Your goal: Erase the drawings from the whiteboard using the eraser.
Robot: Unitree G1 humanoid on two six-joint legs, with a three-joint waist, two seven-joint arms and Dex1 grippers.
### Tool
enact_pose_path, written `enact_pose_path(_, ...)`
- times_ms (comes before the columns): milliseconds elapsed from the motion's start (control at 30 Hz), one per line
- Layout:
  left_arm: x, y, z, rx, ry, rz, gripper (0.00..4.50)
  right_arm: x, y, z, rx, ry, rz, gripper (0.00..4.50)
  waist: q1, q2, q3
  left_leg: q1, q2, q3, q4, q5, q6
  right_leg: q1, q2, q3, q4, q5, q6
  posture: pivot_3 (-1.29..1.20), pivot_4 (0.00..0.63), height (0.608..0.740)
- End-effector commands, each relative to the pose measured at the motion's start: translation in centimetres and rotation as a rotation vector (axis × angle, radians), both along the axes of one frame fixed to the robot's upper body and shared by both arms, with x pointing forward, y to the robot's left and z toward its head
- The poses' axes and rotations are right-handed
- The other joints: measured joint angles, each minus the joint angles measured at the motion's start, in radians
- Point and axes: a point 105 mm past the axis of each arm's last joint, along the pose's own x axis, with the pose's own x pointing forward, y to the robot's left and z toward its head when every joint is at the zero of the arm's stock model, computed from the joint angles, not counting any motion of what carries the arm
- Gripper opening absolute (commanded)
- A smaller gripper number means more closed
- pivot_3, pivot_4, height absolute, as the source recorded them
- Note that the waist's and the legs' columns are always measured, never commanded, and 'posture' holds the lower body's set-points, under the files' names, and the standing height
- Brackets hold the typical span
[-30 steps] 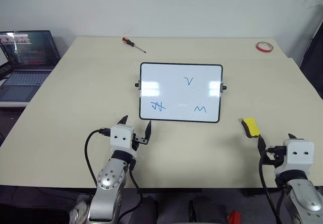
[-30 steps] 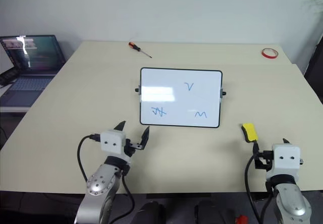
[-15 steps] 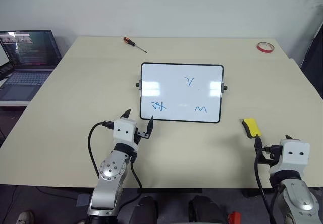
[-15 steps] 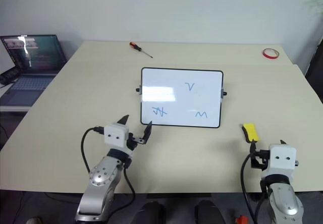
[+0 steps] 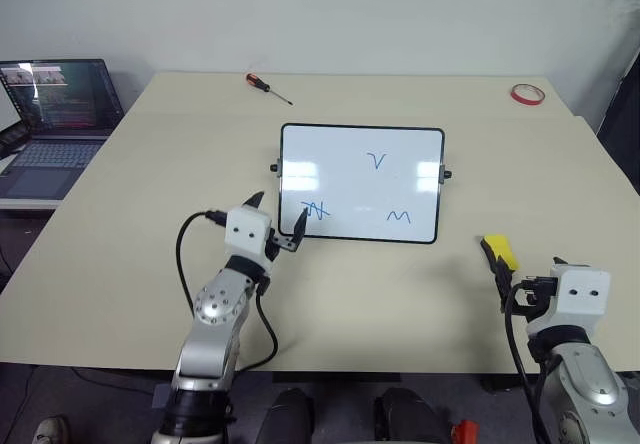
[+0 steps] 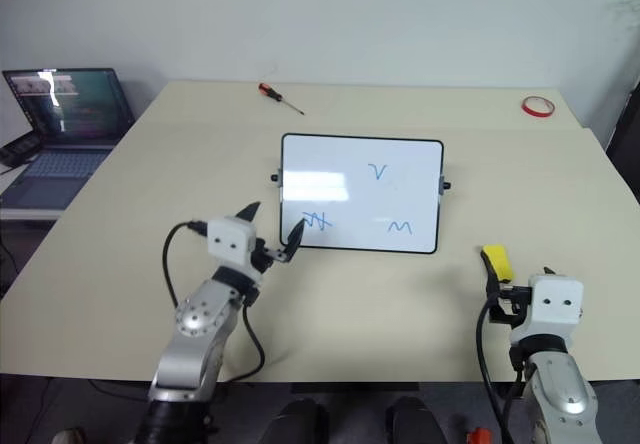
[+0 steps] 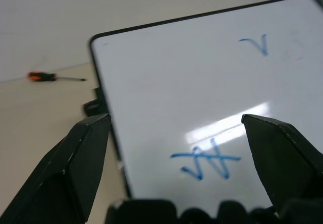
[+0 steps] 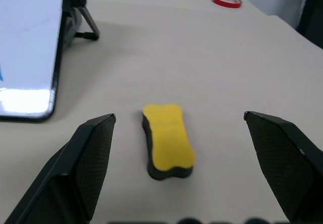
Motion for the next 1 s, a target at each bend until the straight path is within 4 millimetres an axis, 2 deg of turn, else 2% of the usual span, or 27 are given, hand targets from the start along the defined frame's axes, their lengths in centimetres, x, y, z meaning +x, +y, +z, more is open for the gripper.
enact_pose_path(33, -0.4, -3.3, 1.2, 0.009, -0.015, -0.256, 4.5, 0.5, 1.3, 1.2, 0.027, -0.018, 0.1, 4.46, 0.0, 0.0, 0.0, 0.0, 0.0, 0.0, 0.0, 0.0, 0.0, 0.0, 0.0, 0.0, 0.0, 0.0, 0.0, 0.0, 0.15, 0.74)
enact_pose_path(100, -0.8, -4.9, 1.3, 0.049, -0.017, -0.402, 4.5, 0.9, 1.4, 0.8, 0.029, 0.008, 0.132, 4.46, -0.001, 0.0, 0.0, 0.0, 0.0, 0.0, 0.0, 0.0, 0.0, 0.0, 0.001, 0.0, 0.0, 0.0, 0.0, 0.0, 0.15, 0.74)
enact_pose_path(200, -1.7, -6.7, 0.6, 0.096, 0.031, -0.607, 4.5, 1.5, 1.2, 0.2, 0.014, 0.04, 0.159, 4.46, -0.003, 0.0, 0.0, 0.0, 0.0, 0.0, 0.0, 0.0, 0.0, 0.0, 0.001, 0.0, 0.0, 0.0, 0.0, 0.0, 0.15, 0.74)
enact_pose_path(400, -3.3, -9.1, -1.1, 0.24, 0.044, -0.867, 4.5, 2.7, 0.1, -0.8, 0.036, 0.072, 0.125, 4.46, -0.003, 0.0, 0.0, 0.0, 0.0, 0.001, 0.0, 0.0, 0.0, 0.0, 0.002, 0.0, 0.0, 0.0, 0.0, 0.0, 0.15, 0.74)
enact_pose_path(700, -3.3, -10.5, -0.7, 0.264, -0.023, -0.897, 4.5, 4.1, -0.8, -1.5, 0.108, 0.089, 0.063, 4.46, -0.003, 0.0, 0.0, 0.0, 0.001, 0.0, 0.0, 0.0, 0.0, -0.001, 0.001, 0.001, 0.0, 0.0, 0.0, 0.0, 0.15, 0.74)
enact_pose_path(1000, -3.5, -10.2, -0.3, 0.277, -0.036, -0.901, 4.5, 4.9, -1.5, -2.5, 0.208, 0.119, 0.007, 4.46, -0.003, 0.0, 0.0, 0.0, 0.001, 0.0, 0.0, 0.0, 0.0, -0.001, 0.001, 0.001, 0.001, 0.0, 0.0, 0.0, 0.15, 0.74)
